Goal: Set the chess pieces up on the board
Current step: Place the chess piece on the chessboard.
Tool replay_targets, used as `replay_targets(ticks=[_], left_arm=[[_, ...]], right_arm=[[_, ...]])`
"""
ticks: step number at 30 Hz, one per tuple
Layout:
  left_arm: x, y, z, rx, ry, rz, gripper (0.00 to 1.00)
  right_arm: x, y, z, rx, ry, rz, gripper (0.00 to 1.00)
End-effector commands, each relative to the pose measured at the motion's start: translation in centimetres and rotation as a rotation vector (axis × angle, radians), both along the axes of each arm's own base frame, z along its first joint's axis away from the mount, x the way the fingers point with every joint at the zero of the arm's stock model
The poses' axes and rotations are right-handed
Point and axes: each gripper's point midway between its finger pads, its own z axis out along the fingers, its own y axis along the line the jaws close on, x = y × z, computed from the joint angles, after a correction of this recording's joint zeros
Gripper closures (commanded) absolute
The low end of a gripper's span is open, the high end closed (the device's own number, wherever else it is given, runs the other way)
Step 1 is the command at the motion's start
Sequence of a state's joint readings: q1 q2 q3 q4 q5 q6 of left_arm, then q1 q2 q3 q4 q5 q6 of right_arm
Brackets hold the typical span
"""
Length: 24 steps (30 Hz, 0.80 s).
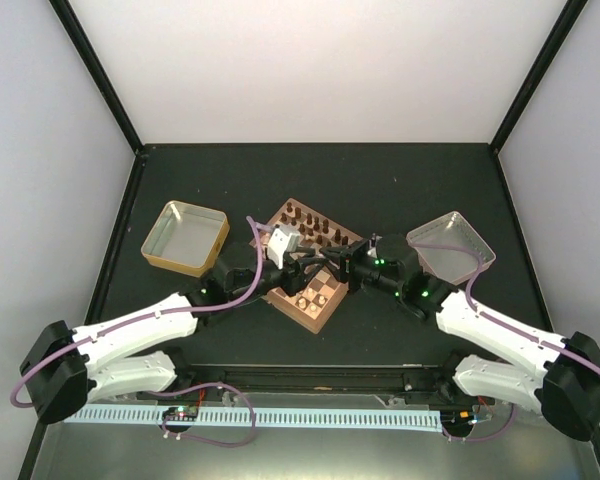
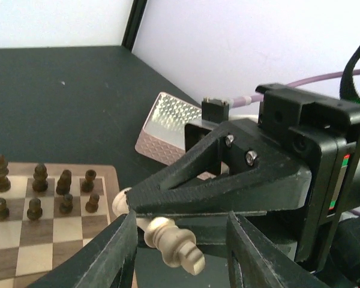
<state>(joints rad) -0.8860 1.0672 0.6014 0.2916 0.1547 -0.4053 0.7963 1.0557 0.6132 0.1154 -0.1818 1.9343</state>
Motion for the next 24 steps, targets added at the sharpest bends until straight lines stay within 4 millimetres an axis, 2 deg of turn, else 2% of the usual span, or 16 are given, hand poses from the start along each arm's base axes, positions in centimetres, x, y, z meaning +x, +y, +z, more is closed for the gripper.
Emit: replay_targets(ticks=[1, 6, 10, 17, 24], left_arm=[[-0.6, -0.4, -1.9, 0.049, 0.073, -0.034, 0.57], [0.2, -0.7, -2.6, 0.073, 0.077, -0.009, 0.59], [1.1, -1.0, -1.8, 0.073, 0.059, 0.021, 0.63], [1.9, -0.7, -0.8, 0.06, 0.03, 0.062, 0.81], [1.7, -0.1, -1.8, 0.11, 0.037, 0.07, 0.96]], right_arm=[[0.6, 0.4, 0.5, 0.019, -0.016, -0.015, 0.92], [0.4, 0.8, 0.7, 0.024, -0.023, 0.01, 0.91], [0.1, 1.1, 0.5, 0.021, -0.019, 0.039, 0.91], [-0.5, 1.5, -0.5, 0.002, -0.018, 0.087, 0.91], [-0.8, 1.3, -1.9, -0.057, -0.032, 0.11, 0.92]])
